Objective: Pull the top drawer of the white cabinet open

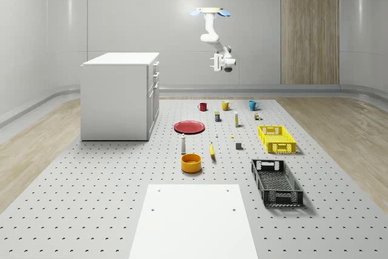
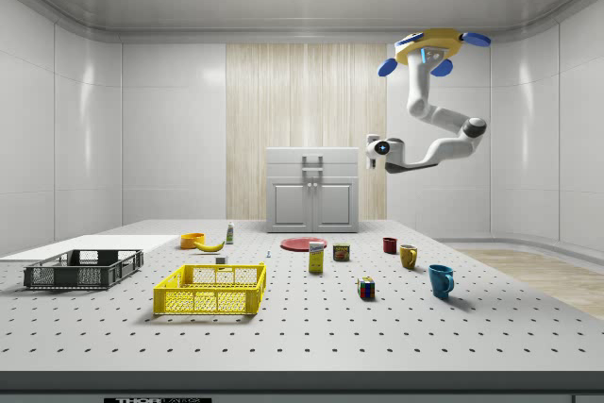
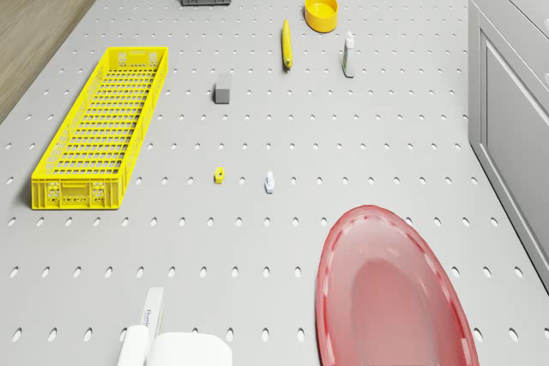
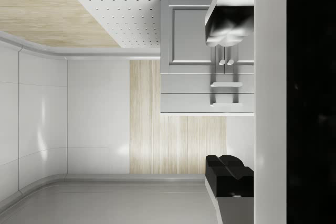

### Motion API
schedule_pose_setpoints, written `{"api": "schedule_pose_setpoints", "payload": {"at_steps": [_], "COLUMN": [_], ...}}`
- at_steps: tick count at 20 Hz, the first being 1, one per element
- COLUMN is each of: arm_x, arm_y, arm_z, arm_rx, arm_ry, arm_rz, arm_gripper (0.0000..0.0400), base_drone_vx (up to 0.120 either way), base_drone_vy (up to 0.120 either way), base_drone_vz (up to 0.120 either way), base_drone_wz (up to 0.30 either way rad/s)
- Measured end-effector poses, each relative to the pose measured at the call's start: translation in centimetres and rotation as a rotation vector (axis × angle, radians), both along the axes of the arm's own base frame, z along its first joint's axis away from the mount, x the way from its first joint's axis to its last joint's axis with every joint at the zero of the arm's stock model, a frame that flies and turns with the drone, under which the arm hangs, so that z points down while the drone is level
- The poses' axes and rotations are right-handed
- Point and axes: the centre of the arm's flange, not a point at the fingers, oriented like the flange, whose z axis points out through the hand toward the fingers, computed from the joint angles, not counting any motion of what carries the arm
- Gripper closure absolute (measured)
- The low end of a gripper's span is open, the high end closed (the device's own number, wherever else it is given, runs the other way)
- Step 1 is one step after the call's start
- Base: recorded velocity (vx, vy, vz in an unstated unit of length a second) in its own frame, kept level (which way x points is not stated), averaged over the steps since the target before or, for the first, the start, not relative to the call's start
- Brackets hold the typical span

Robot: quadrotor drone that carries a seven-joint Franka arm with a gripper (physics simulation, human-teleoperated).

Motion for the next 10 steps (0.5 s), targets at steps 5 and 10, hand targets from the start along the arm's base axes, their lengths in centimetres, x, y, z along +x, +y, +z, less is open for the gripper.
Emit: {"api": "schedule_pose_setpoints", "payload": {"at_steps": [5,10], "arm_x": [0.0,0.0], "arm_y": [0.0,0.0], "arm_z": [0.0,0.0], "arm_rx": [0.0,0.0], "arm_ry": [0.0,0.0], "arm_rz": [0.0,0.0], "arm_gripper": [0.0095,0.0095], "base_drone_vx": [0.12,0.12], "base_drone_vy": [0.0,0.0], "base_drone_vz": [0.0,0.0], "base_drone_wz": [0.0,0.0]}}
